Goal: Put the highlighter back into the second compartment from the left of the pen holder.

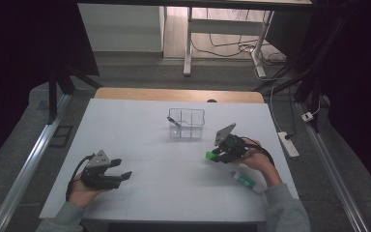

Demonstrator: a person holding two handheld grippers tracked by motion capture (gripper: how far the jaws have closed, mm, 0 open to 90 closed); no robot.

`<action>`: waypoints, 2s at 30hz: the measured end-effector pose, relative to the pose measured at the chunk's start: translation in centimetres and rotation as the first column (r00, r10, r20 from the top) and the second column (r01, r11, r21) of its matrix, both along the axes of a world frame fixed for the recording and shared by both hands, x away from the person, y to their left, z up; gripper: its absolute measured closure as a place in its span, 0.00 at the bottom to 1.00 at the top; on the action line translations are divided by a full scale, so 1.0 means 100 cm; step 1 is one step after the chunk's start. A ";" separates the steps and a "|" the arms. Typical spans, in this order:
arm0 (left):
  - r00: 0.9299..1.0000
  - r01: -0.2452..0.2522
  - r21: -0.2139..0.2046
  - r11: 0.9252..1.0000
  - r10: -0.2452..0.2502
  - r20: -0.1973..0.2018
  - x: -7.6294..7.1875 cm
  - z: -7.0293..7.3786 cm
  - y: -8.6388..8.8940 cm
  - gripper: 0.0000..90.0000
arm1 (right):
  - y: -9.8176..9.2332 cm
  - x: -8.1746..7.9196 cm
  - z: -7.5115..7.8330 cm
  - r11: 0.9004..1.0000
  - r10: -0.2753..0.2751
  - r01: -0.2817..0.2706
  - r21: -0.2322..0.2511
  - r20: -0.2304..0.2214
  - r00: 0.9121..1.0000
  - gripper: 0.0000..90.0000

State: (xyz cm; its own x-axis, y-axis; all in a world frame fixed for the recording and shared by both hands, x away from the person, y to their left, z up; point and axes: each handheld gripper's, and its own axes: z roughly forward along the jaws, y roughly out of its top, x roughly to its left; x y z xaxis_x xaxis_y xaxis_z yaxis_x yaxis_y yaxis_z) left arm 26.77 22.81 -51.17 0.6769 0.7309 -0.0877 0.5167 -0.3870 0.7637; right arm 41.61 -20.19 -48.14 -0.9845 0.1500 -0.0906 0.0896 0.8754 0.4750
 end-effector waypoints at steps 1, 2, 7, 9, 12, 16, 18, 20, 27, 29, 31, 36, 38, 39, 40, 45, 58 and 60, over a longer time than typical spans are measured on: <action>1.000 0.000 0.000 1.000 0.000 0.000 0.000 0.000 0.000 0.37 | 0.000 0.000 0.001 1.000 -0.003 0.003 0.008 0.005 1.000 0.74; 1.000 0.000 -0.001 1.000 0.000 0.001 0.000 0.000 0.000 0.37 | -0.001 0.000 0.002 1.000 -0.006 0.006 0.008 0.008 1.000 0.74; 1.000 0.001 0.000 1.000 -0.001 0.000 0.000 0.000 0.000 0.37 | -0.005 0.000 0.007 0.997 -0.046 0.045 0.056 0.017 0.999 0.74; 1.000 0.002 0.000 1.000 -0.002 0.001 0.000 0.000 0.000 0.37 | -0.006 0.000 0.009 0.995 -0.062 0.061 0.074 0.019 0.998 0.74; 1.000 0.002 0.000 1.000 -0.002 0.001 0.000 0.000 0.000 0.37 | -0.008 0.000 0.012 0.992 -0.083 0.080 0.096 0.023 0.996 0.74; 1.000 0.001 0.000 1.000 -0.001 0.001 0.000 0.000 0.000 0.37 | -0.008 0.000 0.014 0.988 -0.104 0.100 0.117 0.029 0.994 0.74; 1.000 0.002 0.001 1.000 -0.002 0.001 0.000 0.000 0.000 0.37 | -0.007 0.000 0.016 0.987 -0.110 0.105 0.121 0.031 0.993 0.74; 1.000 0.002 0.001 1.000 -0.002 0.001 0.000 0.000 -0.001 0.37 | -0.006 -0.001 0.017 0.985 -0.120 0.115 0.129 0.034 0.992 0.74; 1.000 0.002 0.001 1.000 -0.002 0.001 0.000 0.000 -0.001 0.37 | -0.004 -0.003 0.023 0.978 -0.140 0.134 0.158 0.032 0.990 0.74; 1.000 0.001 0.003 1.000 -0.001 0.001 0.000 0.000 -0.001 0.37 | -0.003 -0.003 0.024 0.977 -0.148 0.140 0.158 0.035 0.988 0.74; 1.000 0.002 0.003 1.000 -0.002 0.002 0.000 0.000 -0.001 0.37 | -0.003 -0.003 0.025 0.974 -0.158 0.150 0.170 0.034 0.987 0.74; 1.000 0.002 0.003 1.000 -0.002 0.003 0.000 0.000 -0.001 0.37 | -0.002 -0.004 0.029 0.964 -0.201 0.190 0.186 0.041 0.979 0.74; 1.000 0.001 0.003 1.000 -0.002 0.003 0.000 0.000 -0.001 0.37 | -0.002 -0.004 0.031 0.959 -0.215 0.202 0.200 0.042 0.976 0.74; 1.000 0.002 0.003 1.000 -0.002 0.003 0.000 0.000 -0.001 0.37 | -0.002 -0.004 0.032 0.955 -0.224 0.211 0.208 0.042 0.974 0.74; 1.000 0.002 0.004 1.000 -0.002 0.003 0.000 0.000 -0.001 0.37 | -0.001 -0.004 0.033 0.953 -0.231 0.217 0.212 0.043 0.972 0.74; 1.000 0.004 0.005 1.000 -0.004 0.003 0.000 0.000 -0.001 0.37 | 0.000 -0.005 0.036 0.939 -0.273 0.255 0.232 0.045 0.961 0.74; 1.000 0.004 0.002 1.000 -0.004 0.006 0.000 0.000 -0.001 0.37 | 0.001 -0.007 0.042 0.912 -0.329 0.302 0.277 0.056 0.943 0.74; 1.000 0.004 0.004 1.000 -0.004 0.007 -0.001 0.000 -0.001 0.37 | 0.001 -0.007 0.043 0.909 -0.334 0.305 0.284 0.057 0.941 0.74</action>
State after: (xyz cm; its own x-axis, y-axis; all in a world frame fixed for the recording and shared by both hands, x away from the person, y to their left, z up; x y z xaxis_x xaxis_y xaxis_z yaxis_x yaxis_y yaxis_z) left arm 26.72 22.75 -51.13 0.6801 0.7287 -0.0803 0.5100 -0.3916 0.7659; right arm 40.88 -20.09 -43.86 -0.8672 0.4877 -0.1006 0.2818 0.6471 0.7084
